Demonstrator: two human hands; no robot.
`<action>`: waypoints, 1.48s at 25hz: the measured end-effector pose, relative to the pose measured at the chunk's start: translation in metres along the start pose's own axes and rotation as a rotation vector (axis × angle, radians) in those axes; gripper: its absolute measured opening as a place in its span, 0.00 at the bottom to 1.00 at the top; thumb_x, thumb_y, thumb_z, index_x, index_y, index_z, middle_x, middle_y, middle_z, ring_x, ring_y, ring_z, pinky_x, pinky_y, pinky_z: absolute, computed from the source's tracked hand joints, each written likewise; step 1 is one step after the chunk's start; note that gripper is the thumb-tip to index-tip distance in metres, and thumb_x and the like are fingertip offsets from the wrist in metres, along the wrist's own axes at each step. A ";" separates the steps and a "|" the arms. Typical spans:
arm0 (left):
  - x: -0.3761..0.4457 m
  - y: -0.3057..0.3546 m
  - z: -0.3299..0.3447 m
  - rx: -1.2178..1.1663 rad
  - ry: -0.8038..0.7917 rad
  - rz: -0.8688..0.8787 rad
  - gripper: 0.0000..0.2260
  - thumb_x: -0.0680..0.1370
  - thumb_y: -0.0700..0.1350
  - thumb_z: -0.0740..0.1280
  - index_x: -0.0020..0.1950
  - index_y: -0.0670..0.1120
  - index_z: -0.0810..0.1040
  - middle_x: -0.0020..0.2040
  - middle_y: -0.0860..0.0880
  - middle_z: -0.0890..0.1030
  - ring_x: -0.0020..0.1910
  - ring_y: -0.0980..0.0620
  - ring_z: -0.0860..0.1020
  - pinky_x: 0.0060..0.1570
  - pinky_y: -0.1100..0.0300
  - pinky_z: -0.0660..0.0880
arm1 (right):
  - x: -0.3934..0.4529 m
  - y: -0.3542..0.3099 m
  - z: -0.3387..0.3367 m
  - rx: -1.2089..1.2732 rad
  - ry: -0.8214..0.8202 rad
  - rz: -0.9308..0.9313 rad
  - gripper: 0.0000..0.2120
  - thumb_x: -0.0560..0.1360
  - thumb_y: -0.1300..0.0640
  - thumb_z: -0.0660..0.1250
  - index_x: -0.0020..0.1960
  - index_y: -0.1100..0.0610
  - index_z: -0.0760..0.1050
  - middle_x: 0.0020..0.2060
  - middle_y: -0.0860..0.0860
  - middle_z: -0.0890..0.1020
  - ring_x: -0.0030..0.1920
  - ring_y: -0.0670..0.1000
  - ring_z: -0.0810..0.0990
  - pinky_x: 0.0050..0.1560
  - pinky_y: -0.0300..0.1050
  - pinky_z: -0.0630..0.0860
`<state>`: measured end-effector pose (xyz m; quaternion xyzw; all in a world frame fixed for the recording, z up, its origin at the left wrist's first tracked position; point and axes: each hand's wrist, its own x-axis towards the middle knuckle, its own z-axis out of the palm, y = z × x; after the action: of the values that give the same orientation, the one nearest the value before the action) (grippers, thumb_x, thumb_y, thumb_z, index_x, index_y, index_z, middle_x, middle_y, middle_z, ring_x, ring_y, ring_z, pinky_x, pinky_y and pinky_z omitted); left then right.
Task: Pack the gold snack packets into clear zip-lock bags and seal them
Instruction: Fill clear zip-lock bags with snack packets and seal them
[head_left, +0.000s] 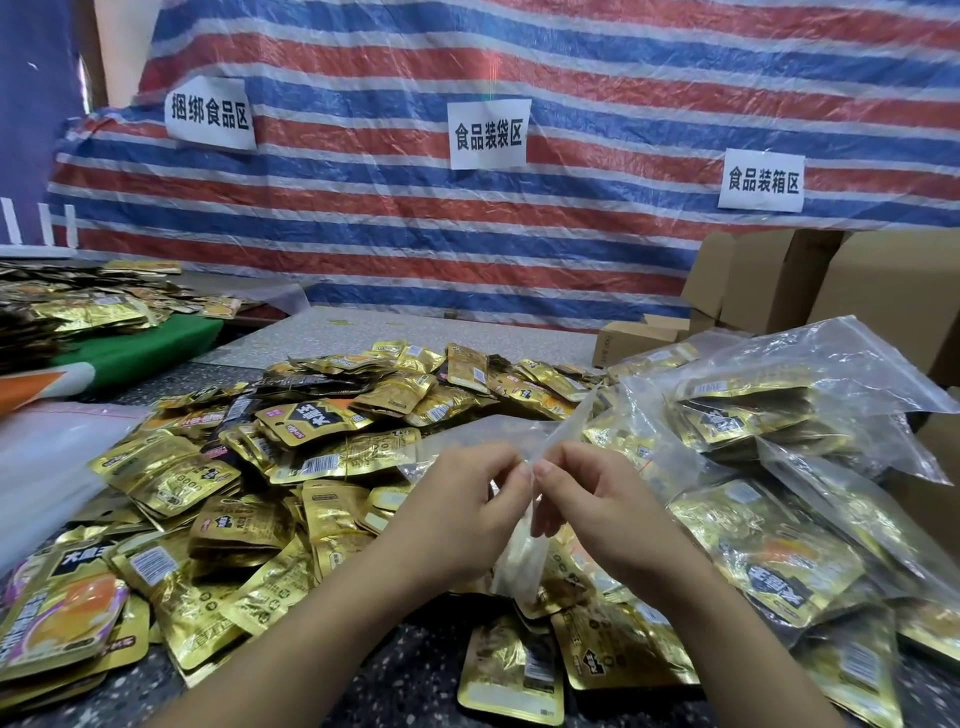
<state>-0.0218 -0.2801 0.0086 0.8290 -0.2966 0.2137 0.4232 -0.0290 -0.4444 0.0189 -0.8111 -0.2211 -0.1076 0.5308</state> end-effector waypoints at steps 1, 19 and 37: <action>0.001 -0.001 -0.001 -0.013 -0.027 -0.016 0.14 0.81 0.46 0.61 0.36 0.48 0.75 0.31 0.55 0.75 0.31 0.60 0.72 0.31 0.67 0.66 | 0.000 -0.001 0.000 0.037 -0.032 0.014 0.12 0.82 0.61 0.61 0.42 0.64 0.76 0.32 0.53 0.82 0.34 0.49 0.80 0.38 0.44 0.77; -0.001 -0.002 -0.004 0.265 -0.071 -0.062 0.11 0.76 0.47 0.64 0.33 0.49 0.71 0.29 0.53 0.72 0.29 0.56 0.68 0.31 0.56 0.67 | -0.003 0.010 0.003 -0.424 0.024 -0.081 0.12 0.70 0.49 0.61 0.30 0.52 0.68 0.26 0.44 0.73 0.27 0.44 0.67 0.28 0.39 0.64; 0.007 -0.015 -0.029 0.508 0.406 -0.207 0.14 0.80 0.47 0.61 0.35 0.46 0.70 0.27 0.52 0.69 0.27 0.51 0.69 0.25 0.58 0.61 | 0.001 0.012 -0.009 -0.404 0.420 0.069 0.16 0.71 0.58 0.65 0.27 0.55 0.64 0.23 0.46 0.67 0.25 0.45 0.63 0.29 0.45 0.63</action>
<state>-0.0090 -0.2510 0.0204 0.8743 -0.0578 0.3972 0.2730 -0.0218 -0.4561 0.0137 -0.8672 -0.0528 -0.2970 0.3962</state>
